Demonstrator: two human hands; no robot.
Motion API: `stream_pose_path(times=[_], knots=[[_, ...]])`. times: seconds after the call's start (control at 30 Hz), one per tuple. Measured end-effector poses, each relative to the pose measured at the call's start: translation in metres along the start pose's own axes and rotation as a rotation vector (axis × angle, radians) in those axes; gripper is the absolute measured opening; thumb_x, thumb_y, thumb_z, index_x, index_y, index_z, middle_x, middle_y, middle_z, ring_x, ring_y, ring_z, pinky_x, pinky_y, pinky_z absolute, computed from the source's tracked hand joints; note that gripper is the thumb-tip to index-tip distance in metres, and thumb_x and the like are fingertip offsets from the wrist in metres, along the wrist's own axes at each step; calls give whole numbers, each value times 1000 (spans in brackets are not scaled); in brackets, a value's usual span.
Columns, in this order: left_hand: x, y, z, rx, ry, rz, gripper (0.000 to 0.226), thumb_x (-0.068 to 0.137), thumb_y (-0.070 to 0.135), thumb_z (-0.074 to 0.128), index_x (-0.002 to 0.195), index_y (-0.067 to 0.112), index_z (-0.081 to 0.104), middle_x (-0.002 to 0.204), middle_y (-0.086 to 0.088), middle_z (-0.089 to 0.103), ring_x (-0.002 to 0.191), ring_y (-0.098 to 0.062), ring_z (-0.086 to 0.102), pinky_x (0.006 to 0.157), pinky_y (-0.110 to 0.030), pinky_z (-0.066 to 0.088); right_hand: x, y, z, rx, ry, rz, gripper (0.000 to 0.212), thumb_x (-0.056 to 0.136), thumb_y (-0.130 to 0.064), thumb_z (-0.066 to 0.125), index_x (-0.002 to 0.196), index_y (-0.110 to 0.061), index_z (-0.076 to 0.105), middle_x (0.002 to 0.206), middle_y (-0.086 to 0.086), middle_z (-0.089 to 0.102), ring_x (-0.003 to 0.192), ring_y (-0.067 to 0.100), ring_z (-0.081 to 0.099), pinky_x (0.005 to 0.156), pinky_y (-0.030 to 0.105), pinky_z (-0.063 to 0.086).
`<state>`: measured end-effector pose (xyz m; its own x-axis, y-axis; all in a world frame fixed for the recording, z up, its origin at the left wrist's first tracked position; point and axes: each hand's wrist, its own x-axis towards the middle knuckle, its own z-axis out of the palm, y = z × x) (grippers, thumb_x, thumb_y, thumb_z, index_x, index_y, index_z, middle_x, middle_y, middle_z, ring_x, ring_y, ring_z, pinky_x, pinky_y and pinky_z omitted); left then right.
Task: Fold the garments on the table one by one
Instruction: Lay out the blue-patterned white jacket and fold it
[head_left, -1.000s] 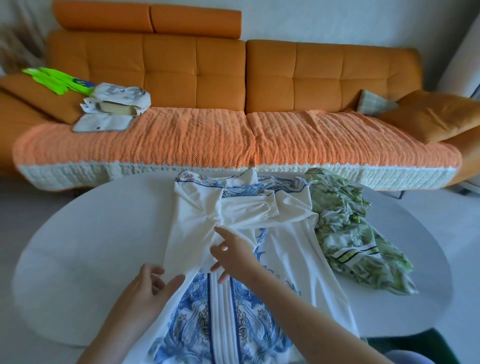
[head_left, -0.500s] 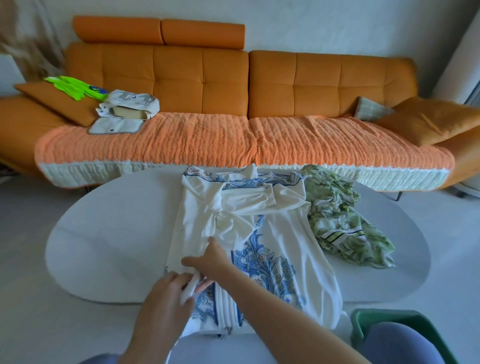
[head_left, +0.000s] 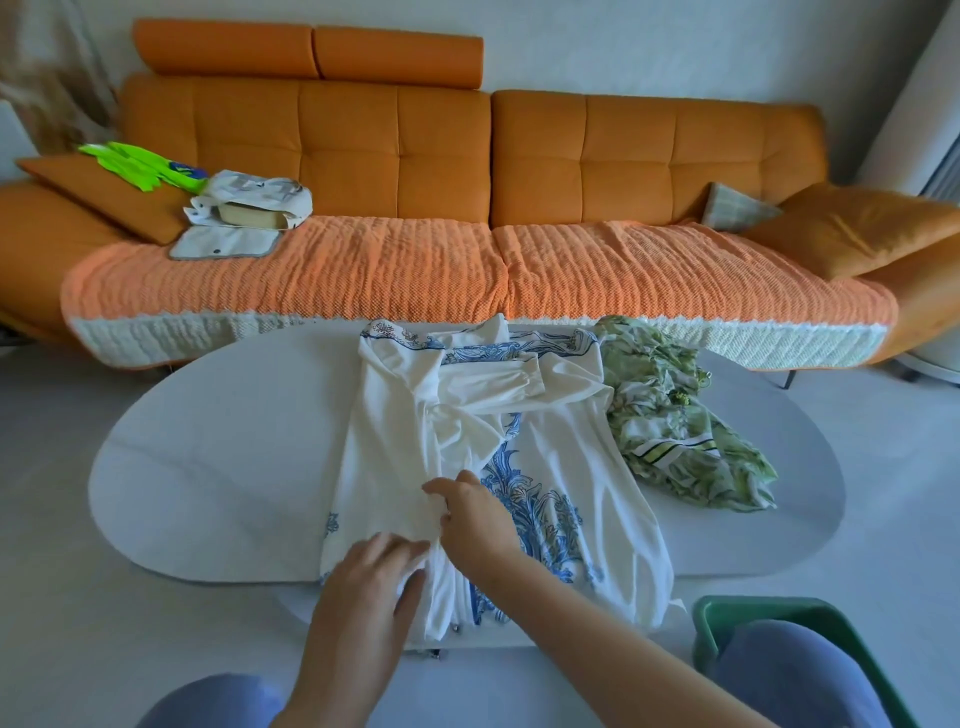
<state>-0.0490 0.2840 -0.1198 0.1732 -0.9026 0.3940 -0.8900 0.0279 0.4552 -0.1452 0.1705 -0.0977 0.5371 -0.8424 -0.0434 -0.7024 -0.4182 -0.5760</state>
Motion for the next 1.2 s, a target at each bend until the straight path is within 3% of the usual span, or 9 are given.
stream_pose_path(times=[0.1,0.2,0.4,0.57,0.7,0.77,0.87,1.07,1.2], knots=[[14,-16,10,179,-107,20,46,79,36,43,115,18,65,114,0,66,108,-16,60,84,-27,47,-2,4,2,-65,39,-49,43,93,-7,46,132,-23,53,120,6,44,117,22,39,90,33,43],[15,-31,27,215,-266,-50,52,78,40,48,123,17,61,125,-4,62,113,-26,61,86,-41,51,-4,7,6,-120,-3,-89,34,96,-18,43,126,-21,58,118,7,42,112,26,35,98,35,36],[4,-34,24,146,-384,-63,67,73,62,40,128,27,53,131,5,56,122,-11,44,95,-24,26,-2,17,4,-98,-114,-77,44,95,-29,50,139,-27,44,125,6,37,117,26,31,105,34,28],[4,-36,26,187,-347,-63,78,66,69,37,130,26,48,132,-1,56,121,-18,45,95,-27,33,-4,22,2,-200,-154,-97,52,95,-36,49,144,-28,35,129,6,33,120,26,28,109,37,24],[35,-20,10,132,-358,-137,113,53,93,4,133,28,50,144,6,41,134,-19,37,107,-32,30,3,27,-10,14,-176,-55,48,95,-31,51,141,-26,41,129,9,37,123,26,29,108,37,25],[60,-9,5,23,-232,-153,85,77,80,21,128,22,56,137,2,50,127,-18,44,104,-30,32,11,37,-24,106,-99,-15,46,95,-27,52,140,-24,42,130,11,42,124,26,36,108,39,30],[104,5,11,31,-154,-83,40,97,32,45,134,17,51,139,0,48,129,-19,41,107,-33,28,24,62,-57,182,88,105,44,94,-22,53,137,-18,45,127,10,51,117,24,48,101,38,41],[188,36,70,117,-422,8,54,100,44,26,150,25,16,158,-3,3,146,-20,0,117,-44,-1,62,133,-129,227,333,382,36,94,-22,51,125,-5,54,104,10,62,74,14,55,59,23,39],[223,49,114,192,-559,14,59,98,51,18,151,28,3,158,-2,-8,145,-19,-8,116,-47,-5,97,153,-149,219,388,423,32,92,-24,53,104,5,61,90,19,64,76,27,60,68,34,47]])
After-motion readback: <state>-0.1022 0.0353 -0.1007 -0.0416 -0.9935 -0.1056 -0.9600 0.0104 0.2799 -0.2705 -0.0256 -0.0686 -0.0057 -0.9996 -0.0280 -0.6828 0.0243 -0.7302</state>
